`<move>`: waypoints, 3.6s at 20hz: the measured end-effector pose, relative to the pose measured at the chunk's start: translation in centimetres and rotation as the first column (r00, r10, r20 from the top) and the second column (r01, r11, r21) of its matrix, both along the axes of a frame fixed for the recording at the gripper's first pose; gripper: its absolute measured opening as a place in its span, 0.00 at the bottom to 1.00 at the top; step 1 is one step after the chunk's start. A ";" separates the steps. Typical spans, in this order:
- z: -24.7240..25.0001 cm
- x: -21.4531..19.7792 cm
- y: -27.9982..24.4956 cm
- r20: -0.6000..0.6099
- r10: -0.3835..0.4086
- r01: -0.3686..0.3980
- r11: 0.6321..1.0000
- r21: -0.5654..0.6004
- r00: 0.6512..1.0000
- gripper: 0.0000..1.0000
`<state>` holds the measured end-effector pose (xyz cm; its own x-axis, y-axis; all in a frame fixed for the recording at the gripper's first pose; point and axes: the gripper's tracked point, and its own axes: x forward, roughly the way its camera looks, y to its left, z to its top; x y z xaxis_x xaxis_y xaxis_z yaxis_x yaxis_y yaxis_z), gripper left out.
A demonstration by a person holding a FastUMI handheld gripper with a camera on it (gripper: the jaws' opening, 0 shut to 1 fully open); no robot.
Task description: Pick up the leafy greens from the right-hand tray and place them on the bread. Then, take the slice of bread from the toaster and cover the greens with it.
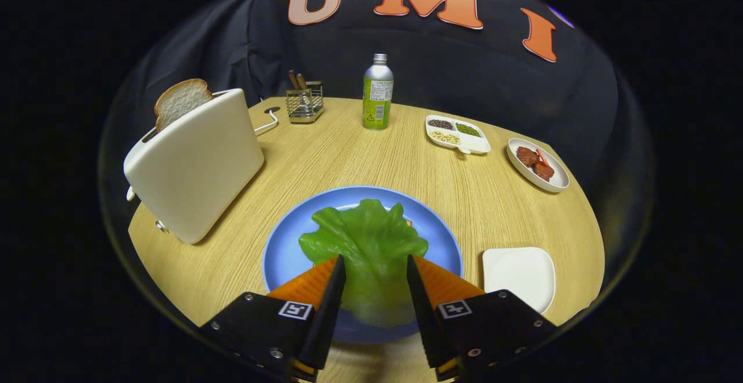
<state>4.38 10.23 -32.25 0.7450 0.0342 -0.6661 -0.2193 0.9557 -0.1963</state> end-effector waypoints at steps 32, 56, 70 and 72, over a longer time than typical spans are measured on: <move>17.3 2.1 25.5 0.325 0.274 -0.288 0.958 -0.005 0.905 0.99; 12.5 1.6 29.5 0.239 0.291 -0.296 0.955 -0.015 0.926 0.06; 18.7 1.4 28.8 0.325 0.275 -0.306 0.951 0.046 0.905 0.05; 19.5 1.1 28.4 0.333 0.273 -0.309 0.949 0.059 0.902 0.05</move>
